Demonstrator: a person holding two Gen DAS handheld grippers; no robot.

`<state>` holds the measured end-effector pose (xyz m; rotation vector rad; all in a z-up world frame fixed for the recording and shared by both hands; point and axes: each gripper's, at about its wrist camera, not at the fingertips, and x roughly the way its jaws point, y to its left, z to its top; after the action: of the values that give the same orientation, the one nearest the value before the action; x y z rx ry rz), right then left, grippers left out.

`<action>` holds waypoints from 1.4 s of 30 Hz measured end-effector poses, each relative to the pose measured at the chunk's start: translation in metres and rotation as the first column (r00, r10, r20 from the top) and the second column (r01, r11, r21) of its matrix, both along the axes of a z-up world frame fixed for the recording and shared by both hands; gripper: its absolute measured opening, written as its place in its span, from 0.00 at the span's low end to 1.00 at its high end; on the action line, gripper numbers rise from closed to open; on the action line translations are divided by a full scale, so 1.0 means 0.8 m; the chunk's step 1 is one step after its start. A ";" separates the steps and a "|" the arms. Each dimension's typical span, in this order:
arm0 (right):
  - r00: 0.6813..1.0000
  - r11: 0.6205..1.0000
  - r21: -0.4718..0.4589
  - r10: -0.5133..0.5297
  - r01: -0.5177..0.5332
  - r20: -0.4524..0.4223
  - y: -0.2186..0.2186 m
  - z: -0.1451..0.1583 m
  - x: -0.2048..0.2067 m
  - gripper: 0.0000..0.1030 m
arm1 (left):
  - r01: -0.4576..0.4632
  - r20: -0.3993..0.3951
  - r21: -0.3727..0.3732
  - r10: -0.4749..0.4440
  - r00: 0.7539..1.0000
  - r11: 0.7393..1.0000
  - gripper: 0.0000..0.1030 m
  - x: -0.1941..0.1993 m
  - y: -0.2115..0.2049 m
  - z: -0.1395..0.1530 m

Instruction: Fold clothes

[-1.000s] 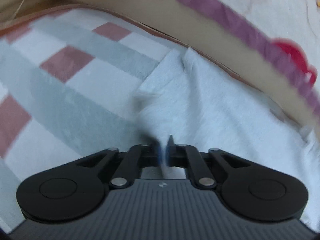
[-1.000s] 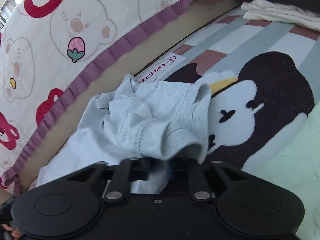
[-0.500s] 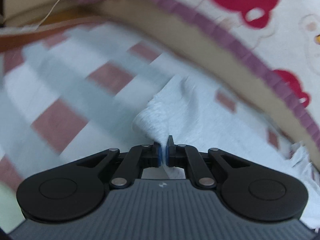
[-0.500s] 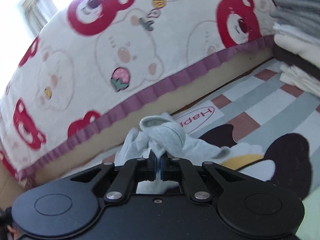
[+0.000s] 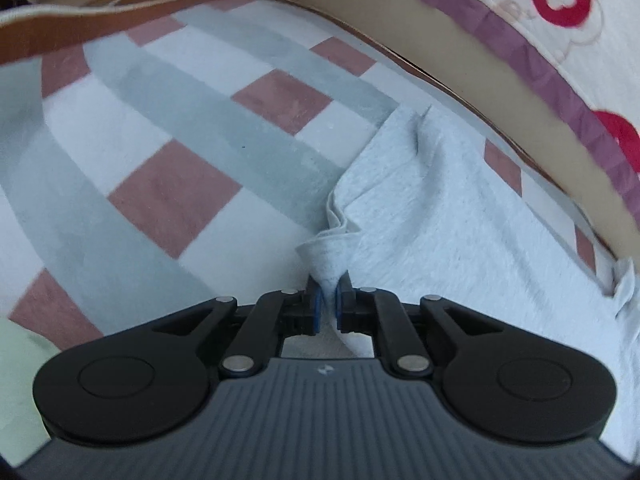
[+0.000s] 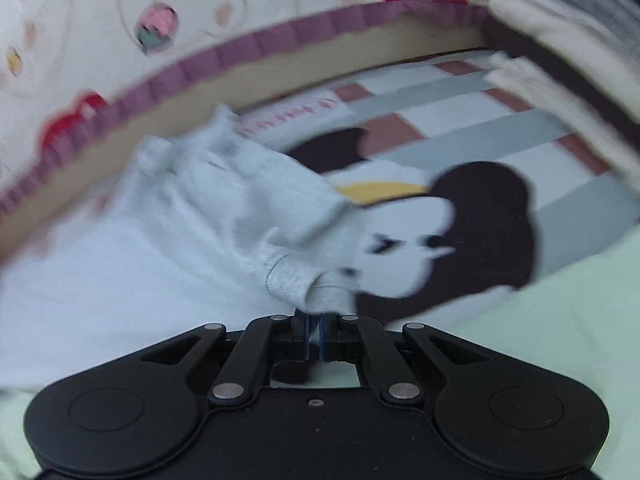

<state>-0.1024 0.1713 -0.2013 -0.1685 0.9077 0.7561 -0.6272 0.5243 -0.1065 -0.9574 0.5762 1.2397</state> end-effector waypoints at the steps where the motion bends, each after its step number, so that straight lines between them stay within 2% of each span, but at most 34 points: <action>1: 1.000 1.000 -0.020 -0.014 0.014 0.002 -0.006 -0.002 0.004 0.00 | -0.007 -0.019 0.004 0.007 1.000 1.000 0.11 -0.001 -0.004 0.003; 5: 0.998 0.997 -0.028 -0.065 0.066 0.024 -0.021 0.006 0.017 0.01 | -0.057 -0.135 0.064 0.065 0.989 0.996 0.13 -0.014 -0.017 0.024; 7: 0.997 0.998 -0.003 -0.063 0.063 0.051 -0.023 0.015 0.017 0.09 | -0.081 -0.196 0.118 0.104 0.975 0.990 0.11 -0.022 -0.018 0.037; 8: 0.996 0.998 0.005 -0.060 0.060 0.060 -0.022 0.019 0.017 0.09 | -0.071 -0.192 0.157 0.101 0.976 0.985 0.12 -0.024 -0.017 0.046; 10: 0.996 0.999 0.021 -0.041 0.040 0.076 -0.014 0.028 0.014 0.09 | 0.002 -0.072 0.229 0.015 0.997 0.973 0.13 -0.018 -0.007 0.060; 12: 0.996 0.999 0.032 0.002 -0.004 0.089 0.001 0.034 0.011 0.10 | 0.094 0.026 0.277 -0.105 0.994 0.956 0.18 -0.004 0.010 0.069; 15: 0.992 0.995 0.050 0.078 -0.083 0.101 0.029 0.043 0.011 0.12 | 0.283 -0.016 0.285 -0.290 0.957 0.916 0.21 0.046 0.053 0.058; 17: 0.983 0.986 0.063 0.150 -0.157 0.106 0.052 0.050 0.013 0.15 | 0.367 -0.101 0.295 -0.353 0.930 0.882 0.22 0.073 0.081 0.046; 18: 0.975 0.977 0.068 0.193 -0.201 0.112 0.063 0.055 0.014 0.20 | 0.369 -0.099 0.297 -0.356 0.929 0.881 0.24 0.079 0.094 0.039; 19: 0.963 0.965 0.075 0.241 -0.251 0.123 0.075 0.062 0.016 0.25 | 0.371 -0.094 0.299 -0.359 0.928 0.879 0.31 0.085 0.107 0.033; 20: 0.951 0.952 0.085 0.281 -0.293 0.128 0.086 0.070 0.018 0.26 | 0.362 -0.057 0.286 -0.361 0.931 0.887 0.36 0.087 0.123 0.025; 22: 0.925 0.924 0.102 0.355 -0.369 0.132 0.107 0.085 0.023 0.32 | 0.340 0.001 0.270 -0.353 0.936 0.901 0.37 0.091 0.145 0.013; 23: 0.913 0.911 0.101 0.385 -0.399 0.132 0.117 0.091 0.027 0.34 | 0.338 0.006 0.265 -0.352 0.936 0.903 0.41 0.098 0.153 0.010; 25: 0.889 0.891 0.073 0.435 -0.448 0.140 0.136 0.100 0.036 0.35 | 0.348 -0.018 0.253 -0.355 0.935 0.903 0.46 0.109 0.162 0.004; 26: 0.880 0.885 0.049 0.453 -0.464 0.143 0.144 0.102 0.041 0.35 | 0.337 -0.040 0.238 -0.337 0.941 0.911 0.50 0.112 0.167 0.000; 28: 0.860 0.870 -0.005 0.488 -0.493 0.149 0.159 0.104 0.050 0.35 | 0.308 -0.067 0.221 -0.300 0.951 0.925 0.51 0.114 0.175 -0.006; 30: 0.842 0.855 -0.052 0.517 -0.516 0.152 0.169 0.100 0.058 0.35 | 0.270 -0.009 0.218 -0.274 0.962 0.938 0.51 0.108 0.180 -0.012; 31: 0.835 0.849 -0.071 0.528 -0.524 0.153 0.173 0.098 0.063 0.36 | 0.279 0.046 0.205 -0.294 0.955 0.938 0.50 0.105 0.184 -0.015; 32: 0.836 0.849 -0.079 0.529 -0.523 0.149 0.175 0.093 0.067 0.36 | 0.284 0.095 0.188 -0.305 0.948 0.940 0.48 0.103 0.186 -0.018; 33: 0.838 0.850 -0.086 0.527 -0.520 0.144 0.177 0.088 0.071 0.36 | 0.294 0.090 0.190 -0.315 0.945 0.937 0.45 0.104 0.185 -0.016; 34: 0.840 0.851 -0.092 0.525 -0.517 0.139 0.179 0.083 0.076 0.36 | 0.304 0.085 0.192 -0.324 0.942 0.933 0.23 0.106 0.184 -0.014; 35: 0.842 0.852 -0.099 0.523 -0.514 0.134 0.181 0.078 0.080 0.36 | 0.313 0.080 0.194 -0.334 0.939 0.930 0.10 0.107 0.183 -0.012; 39: 0.862 0.866 -0.093 0.499 -0.491 0.095 0.189 0.058 0.091 0.36 | 0.339 0.062 0.203 -0.358 0.932 0.918 0.11 0.113 0.178 -0.007; 40: 0.862 0.865 -0.095 0.500 -0.492 0.088 0.192 0.053 0.092 0.36 | 0.340 0.055 0.202 -0.358 0.932 0.918 0.15 0.115 0.178 -0.007; 42: 0.860 0.862 -0.094 0.505 -0.498 0.076 0.202 0.048 0.095 0.36 | 0.349 0.013 0.201 -0.359 0.933 0.915 0.34 0.122 0.180 -0.012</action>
<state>-0.0260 0.3329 -0.1626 -0.5176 0.8028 1.1906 -0.5295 0.6685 -0.1163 -0.6790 0.5492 0.9244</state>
